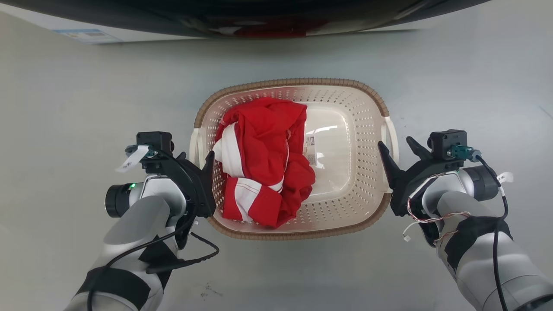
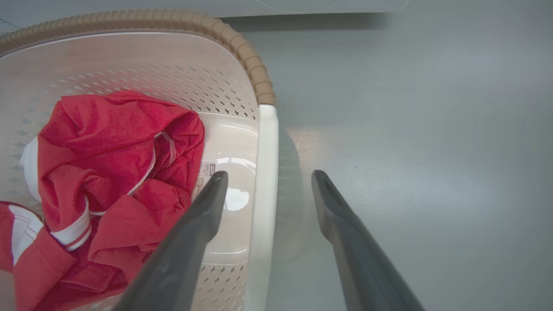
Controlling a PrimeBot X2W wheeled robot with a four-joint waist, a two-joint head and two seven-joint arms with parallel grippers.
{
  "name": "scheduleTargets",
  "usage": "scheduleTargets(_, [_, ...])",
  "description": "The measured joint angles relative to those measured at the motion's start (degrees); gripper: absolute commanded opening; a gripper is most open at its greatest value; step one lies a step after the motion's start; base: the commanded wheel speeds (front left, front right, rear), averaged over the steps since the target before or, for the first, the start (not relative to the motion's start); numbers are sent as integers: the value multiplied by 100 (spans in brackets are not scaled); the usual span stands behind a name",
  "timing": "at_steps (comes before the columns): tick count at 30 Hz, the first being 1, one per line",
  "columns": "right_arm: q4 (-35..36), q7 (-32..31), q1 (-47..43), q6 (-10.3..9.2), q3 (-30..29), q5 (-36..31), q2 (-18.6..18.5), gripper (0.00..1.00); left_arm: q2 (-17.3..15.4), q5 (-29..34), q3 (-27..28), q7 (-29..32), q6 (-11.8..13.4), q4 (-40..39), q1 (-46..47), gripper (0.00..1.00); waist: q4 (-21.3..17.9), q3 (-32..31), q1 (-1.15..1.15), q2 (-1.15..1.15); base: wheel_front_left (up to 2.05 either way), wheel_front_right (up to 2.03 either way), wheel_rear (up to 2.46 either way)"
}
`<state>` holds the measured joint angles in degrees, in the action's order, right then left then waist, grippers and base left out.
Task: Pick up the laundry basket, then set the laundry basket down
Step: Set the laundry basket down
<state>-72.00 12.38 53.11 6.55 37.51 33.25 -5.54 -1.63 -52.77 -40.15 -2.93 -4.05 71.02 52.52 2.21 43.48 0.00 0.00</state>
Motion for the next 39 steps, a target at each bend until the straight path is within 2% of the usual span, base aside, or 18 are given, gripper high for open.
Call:
scheduleTargets(12, [345, 190, -586, 1, -289, 197, -2, 100, -205, 270, -129, -1090, -56, -91, -512, 100, -104, -708, 0, 0, 0, 0, 0])
scheduleTargets(18, [748, 190, -945, -10, -559, 263, -134, 100, -202, 270, -67, -1138, -53, -298, -781, 100, -140, -1120, -1, -1, 0, 0, 0])
scheduleTargets(22, [1114, 190, -1179, -110, -699, 261, -144, 100, -211, 283, 44, -1138, -38, -501, -957, 100, -152, -1392, -1, 0, 0, 0, 0])
scheduleTargets(30, [1867, 190, -1588, -358, -915, 162, -174, 100, -459, 402, 381, -1138, 301, -1213, -1317, 100, -173, -1893, -1, 0, 0, 0, 0])
scheduleTargets(39, [2847, 190, -2169, -660, -1211, -165, -412, 100, -715, 820, 653, -1138, 755, -2262, -1929, 100, -199, -2456, -1, -1, 0, 0, 0])
